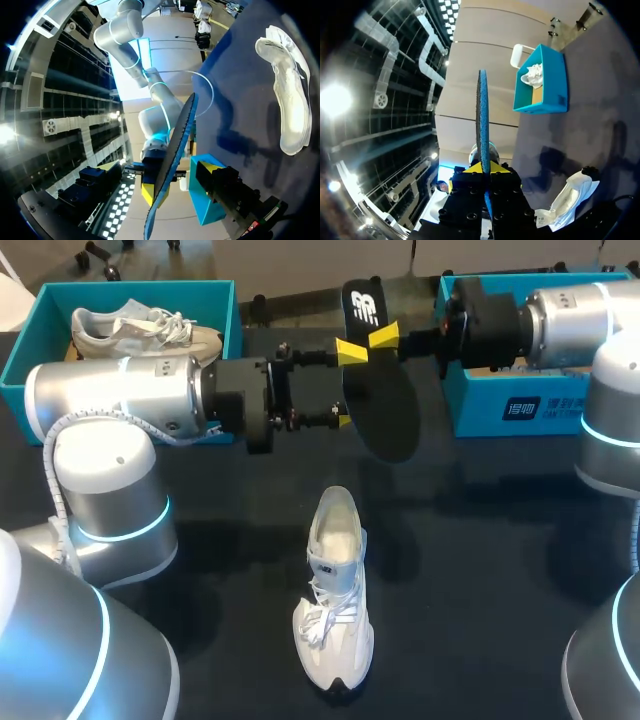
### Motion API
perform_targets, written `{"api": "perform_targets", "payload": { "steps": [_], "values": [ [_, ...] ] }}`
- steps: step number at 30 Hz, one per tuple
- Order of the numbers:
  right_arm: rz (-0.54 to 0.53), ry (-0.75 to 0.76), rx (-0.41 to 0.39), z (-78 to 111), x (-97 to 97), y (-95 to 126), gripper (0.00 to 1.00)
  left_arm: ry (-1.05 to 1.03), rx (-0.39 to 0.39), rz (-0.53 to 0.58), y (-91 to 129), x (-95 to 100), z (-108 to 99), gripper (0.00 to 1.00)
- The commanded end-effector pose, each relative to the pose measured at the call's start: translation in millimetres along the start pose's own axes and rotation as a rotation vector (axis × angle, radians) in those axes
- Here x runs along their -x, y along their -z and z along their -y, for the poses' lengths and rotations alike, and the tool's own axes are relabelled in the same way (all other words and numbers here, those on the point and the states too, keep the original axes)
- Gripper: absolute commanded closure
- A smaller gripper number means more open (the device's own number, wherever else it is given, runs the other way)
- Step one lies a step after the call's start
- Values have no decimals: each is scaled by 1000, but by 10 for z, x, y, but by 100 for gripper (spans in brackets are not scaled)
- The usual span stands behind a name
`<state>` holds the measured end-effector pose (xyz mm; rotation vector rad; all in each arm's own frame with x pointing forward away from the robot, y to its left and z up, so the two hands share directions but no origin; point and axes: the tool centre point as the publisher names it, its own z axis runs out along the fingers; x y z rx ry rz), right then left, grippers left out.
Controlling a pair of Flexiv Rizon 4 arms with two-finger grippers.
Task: Take the shoe out of the shoebox, open the shoe tongue, remove and reinsert the insole, then place the shoe into the shoebox
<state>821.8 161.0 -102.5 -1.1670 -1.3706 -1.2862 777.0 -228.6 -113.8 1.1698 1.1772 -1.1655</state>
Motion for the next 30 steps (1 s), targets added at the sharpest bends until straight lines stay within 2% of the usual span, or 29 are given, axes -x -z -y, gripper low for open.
{"api": "perform_targets", "payload": {
  "steps": [1,13,19,22,25,27,30],
  "values": [
    [3,-1,1,2,-2,-10,100,-10,7,-1,-32,4,-11,0],
    [2,-70,18,110,43,5,100,-17,3,-7,-61,-1,-28,0],
    [2,-70,18,110,43,5,100,-44,7,-28,-79,-72,-40,18],
    [2,-70,18,110,43,5,100,-70,22,-38,-101,-101,-43,40],
    [2,-70,18,110,43,5,100,-68,26,-31,-125,-102,-49,42],
    [2,-70,18,110,43,5,100,-70,28,-28,-144,-95,-60,51],
    [2,-70,18,110,43,5,100,-75,30,-22,-163,-66,-63,56]
  ]
}}
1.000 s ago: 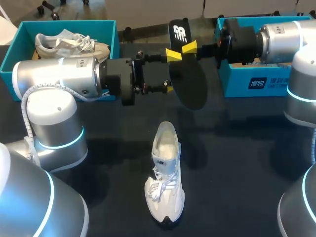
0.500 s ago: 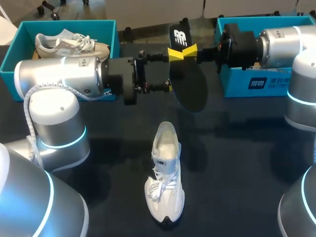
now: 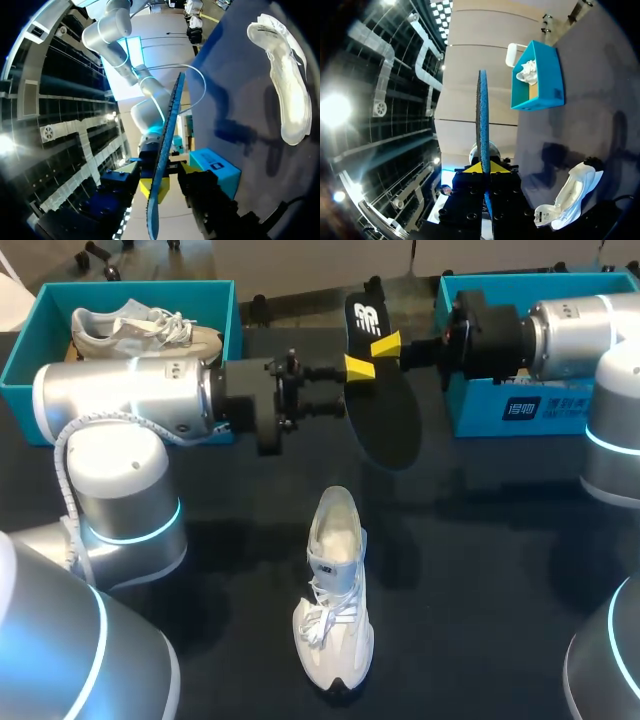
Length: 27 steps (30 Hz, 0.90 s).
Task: Take the shoe out of the shoebox, open the shoe tongue, remove and reinsert the insole, then place the shoe into the shoebox
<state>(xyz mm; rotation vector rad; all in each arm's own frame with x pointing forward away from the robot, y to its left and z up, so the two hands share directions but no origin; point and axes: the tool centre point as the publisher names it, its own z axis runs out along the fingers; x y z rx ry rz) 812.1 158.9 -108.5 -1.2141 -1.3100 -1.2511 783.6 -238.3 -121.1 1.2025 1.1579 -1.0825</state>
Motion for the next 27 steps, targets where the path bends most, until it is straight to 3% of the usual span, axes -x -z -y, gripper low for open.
{"api": "perform_targets", "payload": {
  "steps": [1,16,20,22,27],
  "values": [
    [3,-1,2,5,-2,-12,100,-6,6,7,-69,22,-5,59],
    [3,-1,2,5,-2,-12,100,-21,2,6,-105,2,-19,64],
    [3,-1,2,5,-2,-12,100,-27,1,13,-122,32,-30,82],
    [3,-1,2,5,-2,-12,100,-34,-1,13,-129,38,-31,100],
    [3,-1,2,5,-2,-12,100,-40,-5,11,-146,21,-23,100]
  ]
}}
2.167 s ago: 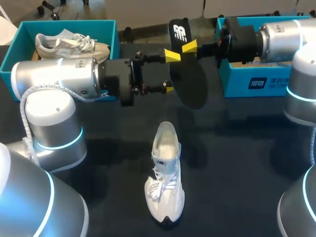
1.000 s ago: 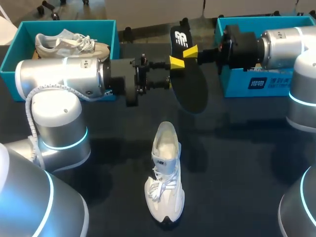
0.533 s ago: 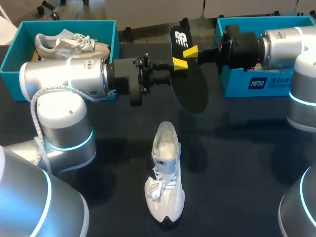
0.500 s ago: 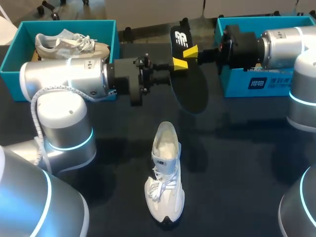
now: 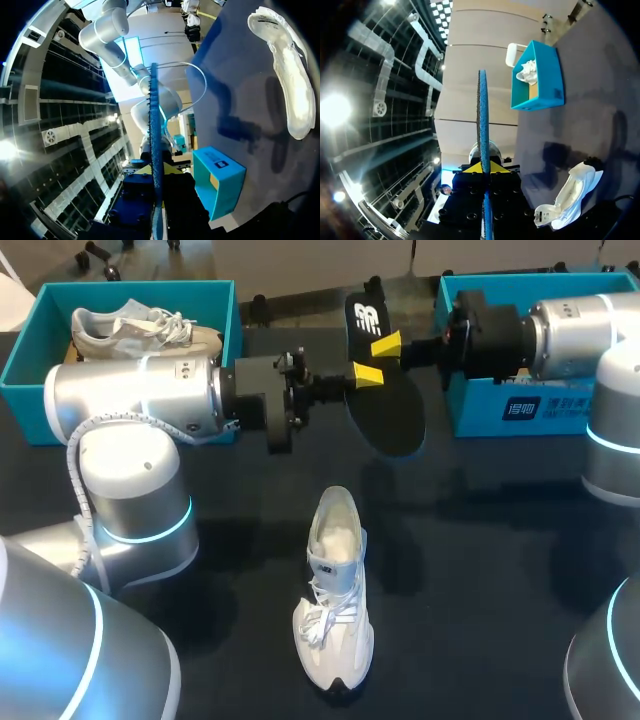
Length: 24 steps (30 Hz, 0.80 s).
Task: Take the shoe out of the shoebox, open the shoe tongue, remove and reinsert the insole, then place the shoe into the shoebox
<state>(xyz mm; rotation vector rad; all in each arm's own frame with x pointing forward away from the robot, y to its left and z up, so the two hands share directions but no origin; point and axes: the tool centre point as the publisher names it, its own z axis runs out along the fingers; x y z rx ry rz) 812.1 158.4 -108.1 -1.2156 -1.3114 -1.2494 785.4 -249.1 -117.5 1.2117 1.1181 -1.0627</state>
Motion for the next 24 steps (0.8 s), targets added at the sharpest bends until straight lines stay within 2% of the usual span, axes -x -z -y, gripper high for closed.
{"api": "perform_targets", "payload": {
  "steps": [1,3,4,5,6,16,24],
  "values": [
    [1,-1,2,6,1,-18,100,-3,-3,-5,-36,-23,-5,100],
    [1,-1,2,6,1,-18,100,-3,-4,-7,-30,-32,-3,100],
    [-6,7,1,7,4,-17,91,-3,-5,-7,-26,-34,-3,100],
    [-11,19,3,9,7,-19,51,-4,-5,-8,-18,-35,-1,100],
    [-18,28,11,19,9,-19,0,-5,-6,-7,4,-32,0,100],
    [-22,43,39,234,74,114,0,-22,4,-26,447,-31,1,100],
    [-27,47,44,379,139,174,0,14,-1,-74,732,-100,108,100]
  ]
}}
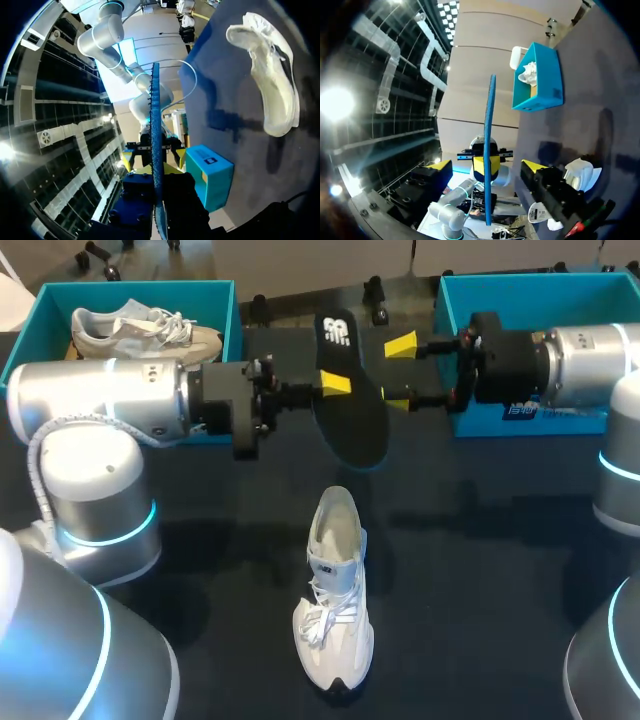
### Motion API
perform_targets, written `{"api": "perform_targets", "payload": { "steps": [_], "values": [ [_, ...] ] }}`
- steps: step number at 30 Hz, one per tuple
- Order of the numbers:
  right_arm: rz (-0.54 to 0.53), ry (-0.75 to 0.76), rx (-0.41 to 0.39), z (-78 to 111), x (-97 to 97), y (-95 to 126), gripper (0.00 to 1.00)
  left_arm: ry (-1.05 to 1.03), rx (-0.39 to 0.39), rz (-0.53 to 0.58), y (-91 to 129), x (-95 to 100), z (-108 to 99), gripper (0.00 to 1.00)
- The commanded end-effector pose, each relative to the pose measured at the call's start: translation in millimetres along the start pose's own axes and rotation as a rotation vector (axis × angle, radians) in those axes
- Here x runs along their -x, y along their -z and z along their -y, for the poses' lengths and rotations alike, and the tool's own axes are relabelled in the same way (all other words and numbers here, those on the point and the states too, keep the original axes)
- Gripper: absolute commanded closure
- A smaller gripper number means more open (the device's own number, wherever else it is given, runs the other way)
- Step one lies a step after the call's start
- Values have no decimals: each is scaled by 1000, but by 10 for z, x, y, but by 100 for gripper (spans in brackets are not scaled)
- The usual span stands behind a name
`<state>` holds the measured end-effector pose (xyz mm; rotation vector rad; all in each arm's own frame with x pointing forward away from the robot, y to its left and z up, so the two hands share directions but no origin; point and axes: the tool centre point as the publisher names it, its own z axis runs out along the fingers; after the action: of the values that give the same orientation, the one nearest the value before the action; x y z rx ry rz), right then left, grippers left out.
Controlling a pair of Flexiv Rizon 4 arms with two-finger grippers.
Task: Take the shoe out of the shoebox, open the shoe tongue, remove and reinsert the insole, then place the shoe into the shoebox
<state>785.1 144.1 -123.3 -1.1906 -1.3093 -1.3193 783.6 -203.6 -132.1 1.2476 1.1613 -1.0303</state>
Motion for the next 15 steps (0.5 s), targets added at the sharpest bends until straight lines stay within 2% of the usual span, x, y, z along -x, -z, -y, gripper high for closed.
{"api": "perform_targets", "payload": {
  "steps": [1,3,8,12,14,15],
  "values": [
    [5,2,14,119,6,51,0,32,-6,-23,307,12,110,100],
    [28,4,46,156,13,74,0,71,1,-33,355,9,135,100],
    [28,4,46,156,13,74,0,286,5,-58,481,74,255,100],
    [28,4,46,156,13,74,0,461,7,-74,564,203,346,100],
    [28,4,46,156,13,74,0,608,9,-116,583,231,355,100],
    [28,4,46,156,13,74,0,815,-16,-133,601,254,356,100]
  ]
}}
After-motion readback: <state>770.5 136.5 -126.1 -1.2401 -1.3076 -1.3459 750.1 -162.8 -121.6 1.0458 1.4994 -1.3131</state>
